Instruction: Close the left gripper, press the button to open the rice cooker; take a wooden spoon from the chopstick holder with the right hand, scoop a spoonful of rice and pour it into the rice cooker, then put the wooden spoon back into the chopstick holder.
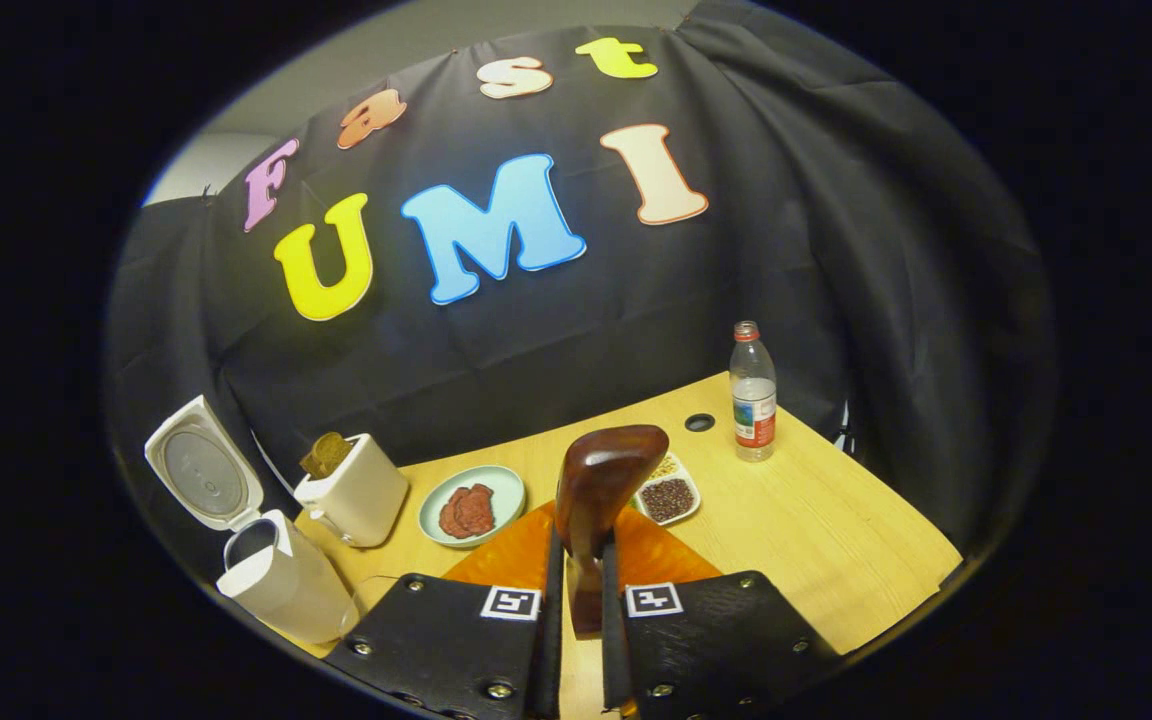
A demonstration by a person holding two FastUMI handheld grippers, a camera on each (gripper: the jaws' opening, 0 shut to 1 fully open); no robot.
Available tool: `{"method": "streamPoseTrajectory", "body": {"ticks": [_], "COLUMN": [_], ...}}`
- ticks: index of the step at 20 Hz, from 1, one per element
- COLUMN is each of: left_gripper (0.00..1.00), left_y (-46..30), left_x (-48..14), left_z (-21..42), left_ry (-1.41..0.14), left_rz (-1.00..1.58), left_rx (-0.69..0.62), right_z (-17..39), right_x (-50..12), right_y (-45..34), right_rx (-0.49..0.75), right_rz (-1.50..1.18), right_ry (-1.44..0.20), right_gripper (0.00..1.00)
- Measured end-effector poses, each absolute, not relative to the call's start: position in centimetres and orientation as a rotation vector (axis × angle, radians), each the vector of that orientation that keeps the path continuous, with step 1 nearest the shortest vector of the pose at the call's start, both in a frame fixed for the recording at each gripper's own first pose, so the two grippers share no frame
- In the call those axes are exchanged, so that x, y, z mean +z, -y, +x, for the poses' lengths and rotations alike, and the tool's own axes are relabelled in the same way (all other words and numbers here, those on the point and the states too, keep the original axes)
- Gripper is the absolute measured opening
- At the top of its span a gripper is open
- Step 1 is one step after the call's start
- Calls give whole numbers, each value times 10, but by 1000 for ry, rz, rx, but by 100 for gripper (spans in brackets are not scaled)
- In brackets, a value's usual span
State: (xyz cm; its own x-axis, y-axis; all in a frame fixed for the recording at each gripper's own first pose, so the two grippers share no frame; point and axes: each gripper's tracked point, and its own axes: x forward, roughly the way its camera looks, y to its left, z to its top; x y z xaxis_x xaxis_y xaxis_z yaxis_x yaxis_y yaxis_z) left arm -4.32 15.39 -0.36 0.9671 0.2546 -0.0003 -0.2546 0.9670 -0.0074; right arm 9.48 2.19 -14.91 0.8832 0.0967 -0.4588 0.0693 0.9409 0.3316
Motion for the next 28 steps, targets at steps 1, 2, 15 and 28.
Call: {"method": "streamPoseTrajectory", "body": {"ticks": [1, 2, 15, 28], "left_gripper": [93, 96, 89, 93], "left_y": [-157, -160, -216, -247], "left_x": [-3, -4, -31, -53], "left_z": [-43, -43, -47, -42], "left_ry": [2, 2, -55, -112], "left_rz": [-9, -9, 6, 31], "left_rx": [253, 249, 240, 249], "right_z": [94, 95, 94, 103], "right_x": [-144, -141, -188, -260], "right_y": [-30, -38, -151, -219], "right_rx": [25, 35, 129, 142], "right_rz": [354, 355, 293, 275], "right_ry": [-482, -476, -520, -605], "right_gripper": [17, 17, 17, 17]}}
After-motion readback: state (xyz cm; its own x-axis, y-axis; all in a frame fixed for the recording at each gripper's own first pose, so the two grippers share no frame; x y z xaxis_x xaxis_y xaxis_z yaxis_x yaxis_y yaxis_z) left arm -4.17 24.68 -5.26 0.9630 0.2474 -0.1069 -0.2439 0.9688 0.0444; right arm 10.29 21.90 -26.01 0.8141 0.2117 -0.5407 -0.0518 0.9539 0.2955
